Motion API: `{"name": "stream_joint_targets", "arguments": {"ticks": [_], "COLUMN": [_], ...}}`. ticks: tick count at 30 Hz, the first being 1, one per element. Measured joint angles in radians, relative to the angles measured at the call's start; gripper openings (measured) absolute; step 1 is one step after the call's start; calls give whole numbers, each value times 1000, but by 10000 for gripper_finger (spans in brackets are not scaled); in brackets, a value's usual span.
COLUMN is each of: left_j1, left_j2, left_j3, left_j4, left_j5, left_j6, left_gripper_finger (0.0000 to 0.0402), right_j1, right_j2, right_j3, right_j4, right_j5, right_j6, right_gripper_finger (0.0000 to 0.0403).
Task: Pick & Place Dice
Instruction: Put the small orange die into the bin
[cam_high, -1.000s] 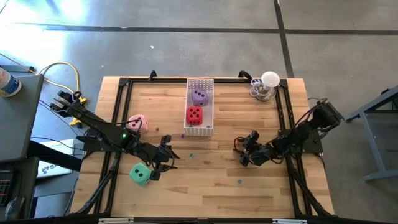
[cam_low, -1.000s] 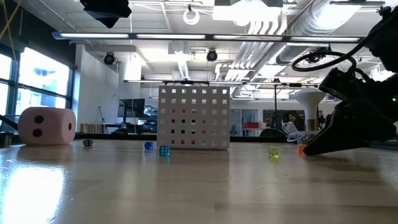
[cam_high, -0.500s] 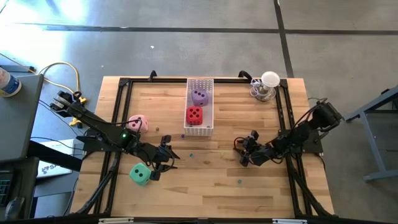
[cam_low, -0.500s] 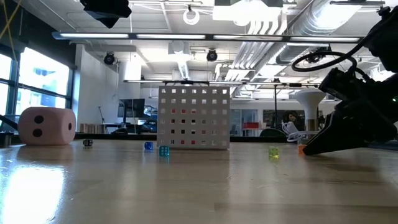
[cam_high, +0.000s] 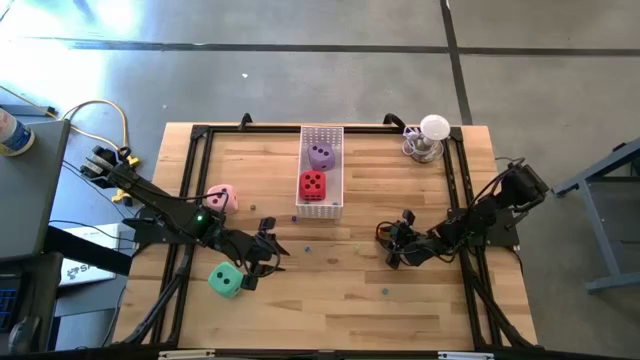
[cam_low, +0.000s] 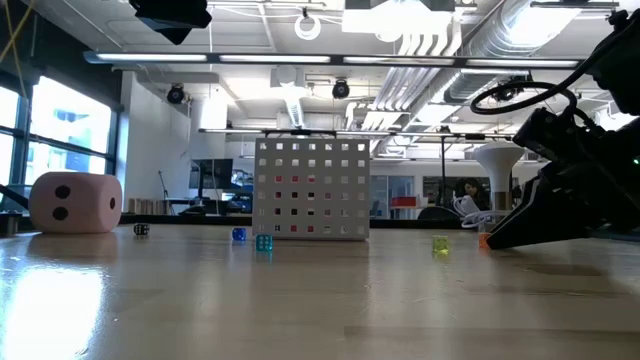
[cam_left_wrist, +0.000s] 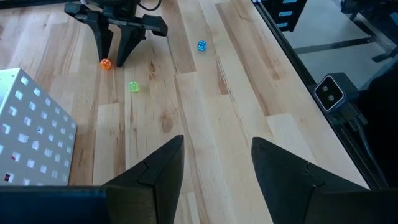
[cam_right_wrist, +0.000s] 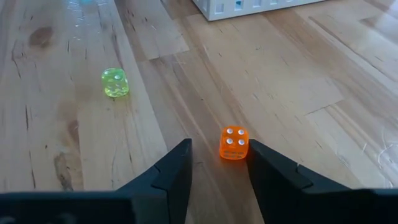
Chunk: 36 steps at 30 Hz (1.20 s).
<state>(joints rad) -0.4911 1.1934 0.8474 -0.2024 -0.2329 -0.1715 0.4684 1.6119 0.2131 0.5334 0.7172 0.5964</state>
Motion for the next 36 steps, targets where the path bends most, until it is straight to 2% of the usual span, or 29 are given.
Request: {"name": "stream_joint_targets", "arguments": {"ticks": [12,26,30,36], "left_j1": [0,0,0,0], "left_j2": [0,0,0,0], "left_j3": [0,0,0,0], "left_j4": [0,0,-1,-5], "left_j5": [0,0,0,0], "left_j6": [0,0,0,0], "left_gripper_finger": [180,180,180,180], "right_j1": [-67,-70,-71,-70], "right_j2": [-1,-1,-13,-92], "right_j3": [0,1,9,124], "right_j4": [32,45,95,112], "right_j5": [-53,-83,-109,-105], "right_j6": [-3,-4,-85,-290], "right_gripper_finger": [127,40,40,40]}}
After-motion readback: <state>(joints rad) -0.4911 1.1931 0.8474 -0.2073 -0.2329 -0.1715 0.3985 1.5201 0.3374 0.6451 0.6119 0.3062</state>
